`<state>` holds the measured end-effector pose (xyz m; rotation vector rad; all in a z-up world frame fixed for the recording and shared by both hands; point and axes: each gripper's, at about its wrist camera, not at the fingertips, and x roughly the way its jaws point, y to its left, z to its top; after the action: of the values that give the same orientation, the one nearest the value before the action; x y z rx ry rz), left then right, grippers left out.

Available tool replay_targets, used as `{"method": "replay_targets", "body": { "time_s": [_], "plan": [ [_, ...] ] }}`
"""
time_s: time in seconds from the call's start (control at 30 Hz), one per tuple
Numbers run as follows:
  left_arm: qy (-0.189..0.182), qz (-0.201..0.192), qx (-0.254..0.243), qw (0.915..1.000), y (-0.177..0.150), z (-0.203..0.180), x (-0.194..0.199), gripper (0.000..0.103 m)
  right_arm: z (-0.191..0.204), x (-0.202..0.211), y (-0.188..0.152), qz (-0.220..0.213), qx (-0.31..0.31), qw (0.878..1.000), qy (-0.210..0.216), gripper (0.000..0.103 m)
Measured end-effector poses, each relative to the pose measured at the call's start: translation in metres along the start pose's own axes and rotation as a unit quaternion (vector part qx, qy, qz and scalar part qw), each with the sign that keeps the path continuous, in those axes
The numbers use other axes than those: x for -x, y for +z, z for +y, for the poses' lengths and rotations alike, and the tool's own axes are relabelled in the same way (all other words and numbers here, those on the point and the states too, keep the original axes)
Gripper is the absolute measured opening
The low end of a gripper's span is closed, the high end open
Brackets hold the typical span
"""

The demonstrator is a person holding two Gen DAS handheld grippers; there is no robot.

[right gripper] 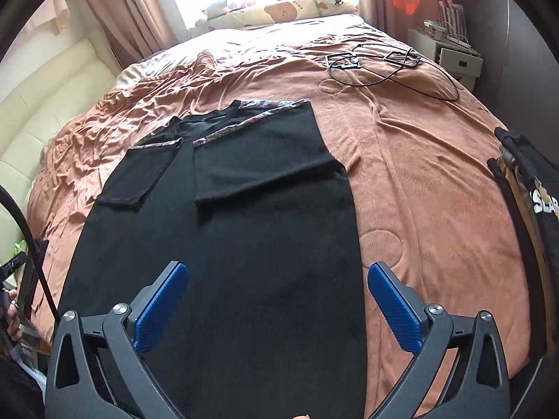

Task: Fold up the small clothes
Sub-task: 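Pull both grippers back and position them at the shirt's hem edge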

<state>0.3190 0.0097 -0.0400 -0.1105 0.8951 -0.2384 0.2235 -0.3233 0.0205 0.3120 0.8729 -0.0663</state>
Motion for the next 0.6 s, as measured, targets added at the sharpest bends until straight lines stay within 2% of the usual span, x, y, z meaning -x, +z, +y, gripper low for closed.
{"method": "replay_targets", "body": {
  "time_s": [0.4, 0.6],
  "plan": [
    [-0.013, -0.002, 0.022, 0.9997, -0.049, 0.016, 0.029, 0.103, -0.013, 0.029, -0.048, -0.017, -0.007, 1.000, 0.013, 0.103],
    [0.003, -0.017, 0.029, 0.9994, -0.068, 0.019, 0.047, 0.103, -0.025, 0.043, -0.073, -0.022, -0.024, 0.999, 0.011, 0.103]
  ]
}}
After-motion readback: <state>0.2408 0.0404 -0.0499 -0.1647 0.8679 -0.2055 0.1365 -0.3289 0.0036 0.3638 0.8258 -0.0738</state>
